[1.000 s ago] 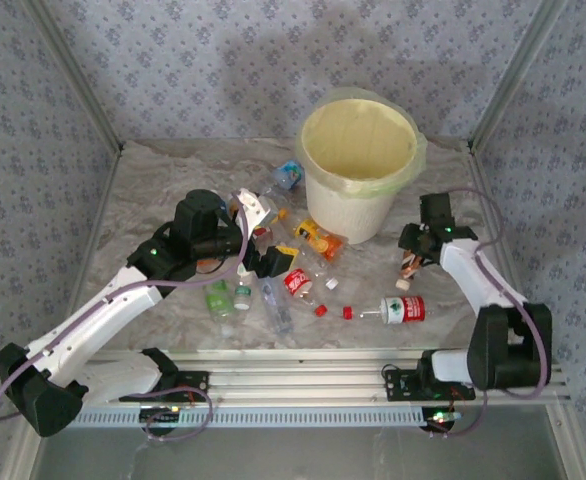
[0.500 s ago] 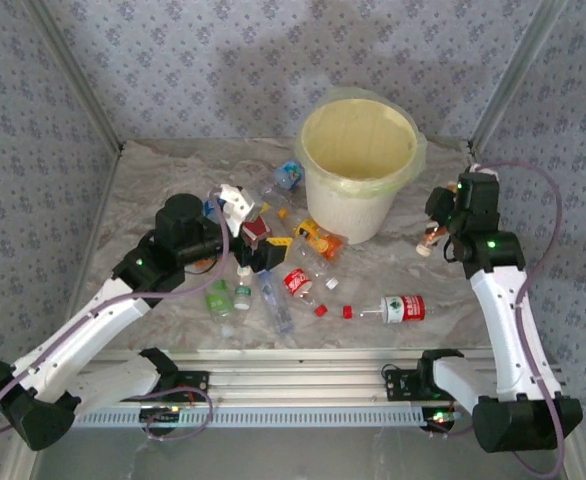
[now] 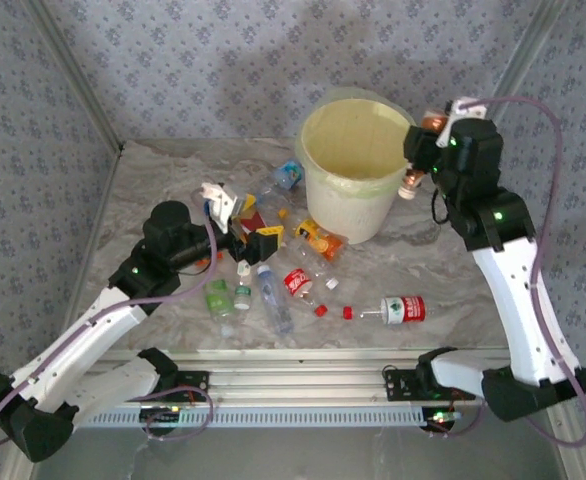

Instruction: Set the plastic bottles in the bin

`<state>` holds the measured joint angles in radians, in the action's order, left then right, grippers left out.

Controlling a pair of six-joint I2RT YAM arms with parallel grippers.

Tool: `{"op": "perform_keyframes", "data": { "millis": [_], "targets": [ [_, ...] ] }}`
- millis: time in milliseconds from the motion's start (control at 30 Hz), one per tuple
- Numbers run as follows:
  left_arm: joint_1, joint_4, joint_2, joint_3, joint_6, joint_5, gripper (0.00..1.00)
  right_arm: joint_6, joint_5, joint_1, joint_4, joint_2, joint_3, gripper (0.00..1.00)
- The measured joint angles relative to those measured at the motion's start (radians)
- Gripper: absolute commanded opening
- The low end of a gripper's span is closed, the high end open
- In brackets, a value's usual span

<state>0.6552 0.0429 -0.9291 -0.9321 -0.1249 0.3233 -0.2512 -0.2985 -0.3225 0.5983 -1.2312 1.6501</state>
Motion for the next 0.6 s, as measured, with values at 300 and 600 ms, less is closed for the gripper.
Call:
{"op": "perform_keyframes", "data": {
  "millis": [300, 600],
  "targets": [
    [-0.008, 0.003, 0.0, 0.0, 0.027, 0.005, 1.0, 0.089, 0.026, -0.08, -0.01, -0.296, 0.249, 0.53],
    [-0.008, 0.048, -0.005, -0.003, 0.083, 0.028, 1.0, 0.122, 0.117, -0.082, 0.064, -0.495, 0.336, 0.53]
  ]
}}
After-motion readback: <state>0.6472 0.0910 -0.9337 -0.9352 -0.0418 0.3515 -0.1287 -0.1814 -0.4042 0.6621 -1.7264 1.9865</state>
